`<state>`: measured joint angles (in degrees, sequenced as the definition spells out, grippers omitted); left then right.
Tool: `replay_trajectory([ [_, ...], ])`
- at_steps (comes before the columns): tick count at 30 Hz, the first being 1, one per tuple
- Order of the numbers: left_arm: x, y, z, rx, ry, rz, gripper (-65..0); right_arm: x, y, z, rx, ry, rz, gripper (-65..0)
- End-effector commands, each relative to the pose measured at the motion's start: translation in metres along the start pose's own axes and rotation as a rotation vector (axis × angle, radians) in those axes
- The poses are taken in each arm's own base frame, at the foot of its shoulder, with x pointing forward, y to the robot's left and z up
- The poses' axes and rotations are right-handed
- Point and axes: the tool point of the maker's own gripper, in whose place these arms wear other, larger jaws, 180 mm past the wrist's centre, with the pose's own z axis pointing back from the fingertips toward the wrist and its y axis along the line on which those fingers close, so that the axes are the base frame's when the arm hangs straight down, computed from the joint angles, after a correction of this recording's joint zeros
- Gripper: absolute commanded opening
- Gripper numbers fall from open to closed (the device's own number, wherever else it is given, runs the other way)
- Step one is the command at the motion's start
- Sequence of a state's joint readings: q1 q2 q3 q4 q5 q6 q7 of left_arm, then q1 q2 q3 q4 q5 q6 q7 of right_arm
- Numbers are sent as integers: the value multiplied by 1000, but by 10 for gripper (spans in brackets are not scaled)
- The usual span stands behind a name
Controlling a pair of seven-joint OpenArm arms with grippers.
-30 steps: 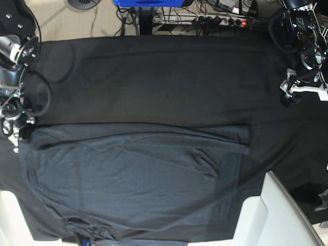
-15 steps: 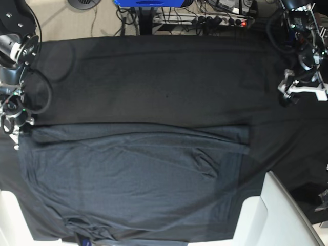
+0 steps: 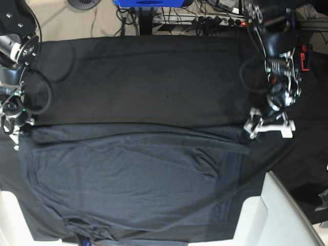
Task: Fold the T-shirt properly
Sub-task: 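Lower both grippers onto the fold line and grasp the folded edge, then pull the folded edge back toward the robot with both grippers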
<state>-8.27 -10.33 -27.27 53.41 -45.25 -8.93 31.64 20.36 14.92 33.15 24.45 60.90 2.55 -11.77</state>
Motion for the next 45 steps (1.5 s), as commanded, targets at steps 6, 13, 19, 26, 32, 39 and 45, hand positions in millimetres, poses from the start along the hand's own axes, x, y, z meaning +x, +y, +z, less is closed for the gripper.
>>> replay_trajectory([
  [6,-7,-15,-9,-15,27,16,-137,5,-11,1,-60,4,8,-650],
  [13,0,-14,-9,-14,-12,17,-415,5,-10,1,-58,2,6,-650],
  [19,-1,-10,-10,-3,-22,24,-492,6,-9,1,-56,-1,6,-650],
  [26,-6,-9,-21,8,8,61,-505,6,-10,1,-57,-1,9,-650],
  [32,-2,-14,-23,-1,7,61,-650,6,-9,1,-56,1,17,-650],
  [39,21,-25,-10,-34,-19,13,-650,24,8,8,-2,-46,54,-650],
  [45,35,-41,1,-69,17,-47,-650,27,37,14,67,-6,87,-650],
])
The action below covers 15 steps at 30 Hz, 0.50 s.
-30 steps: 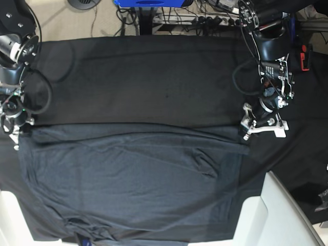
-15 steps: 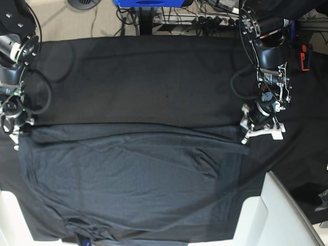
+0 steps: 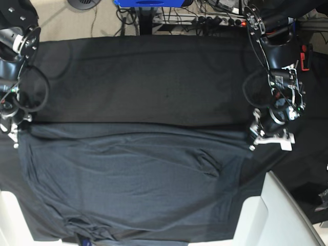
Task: Fold the T-shirt properly
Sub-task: 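Pull the folded edge back toward the robot with both grippers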
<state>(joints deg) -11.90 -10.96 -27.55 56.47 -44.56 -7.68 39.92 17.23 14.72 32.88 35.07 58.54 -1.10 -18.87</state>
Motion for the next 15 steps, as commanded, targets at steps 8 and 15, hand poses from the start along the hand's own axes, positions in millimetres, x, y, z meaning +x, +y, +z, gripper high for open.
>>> replay_trajectory([
  [8,26,-5,13,-23,-36,-6,-650,28,38,8,88,-28,32,-650],
  [15,22,9,32,-3,8,-9,-650,38,31,15,68,38,62,-650],
])
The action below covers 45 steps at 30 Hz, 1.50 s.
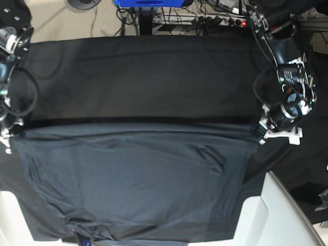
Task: Fold the T-shirt properly
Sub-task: 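Pull the folded edge back toward the robot with both grippers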
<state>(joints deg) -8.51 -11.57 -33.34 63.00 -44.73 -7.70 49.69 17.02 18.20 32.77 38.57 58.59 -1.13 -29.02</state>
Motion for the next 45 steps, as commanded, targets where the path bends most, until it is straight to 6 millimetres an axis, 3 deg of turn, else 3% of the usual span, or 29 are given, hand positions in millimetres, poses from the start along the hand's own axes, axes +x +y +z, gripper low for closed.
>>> replay_trajectory([
  [1,18,-7,7,-16,-46,-31,-650,23,13,6,32,-47,12,-650],
  [6,1,8,22,15,-20,-64,-650,20,3,12,17,-20,35,-650],
  [12,-11,19,45,45,-25,-125,-650,29,-5,39,-11,-66,82,-650],
  [20,-31,33,71,-5,-18,-33,-650,19,-10,57,-11,-44,126,-650],
  [28,-44,46,95,34,-9,-75,-650,9,-32,73,-16,-20,114,-650],
  [45,-78,84,122,126,65,-85,-650,-16,-78,100,-79,12,138,-650],
])
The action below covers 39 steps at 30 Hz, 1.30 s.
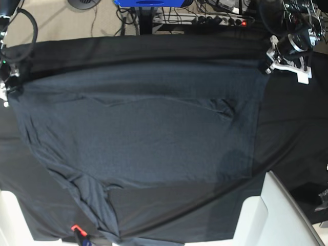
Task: Fold the T-shirt properly
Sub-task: 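Pull the folded edge back toward the robot with both grippers, then hold the shirt edge taut with both grippers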
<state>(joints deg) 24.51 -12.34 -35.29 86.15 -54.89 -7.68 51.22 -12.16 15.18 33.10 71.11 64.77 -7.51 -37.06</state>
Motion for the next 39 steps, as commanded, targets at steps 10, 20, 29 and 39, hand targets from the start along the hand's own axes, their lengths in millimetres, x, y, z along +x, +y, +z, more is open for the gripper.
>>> replay_trajectory([
  [10,-1,16,12,60,-1,-60,-650,8,-14,11,-21,-25,22,-650],
  [20,-14,29,16,108,29,-75,-650,2,-28,14,-52,-14,24,-650],
  [29,-18,34,16,116,39,-68,-650,-21,-38,11,-80,11,15,-650],
  [39,-3,35,18,138,-25,-110,-650,-27,-53,15,-127,-16,15,-650],
])
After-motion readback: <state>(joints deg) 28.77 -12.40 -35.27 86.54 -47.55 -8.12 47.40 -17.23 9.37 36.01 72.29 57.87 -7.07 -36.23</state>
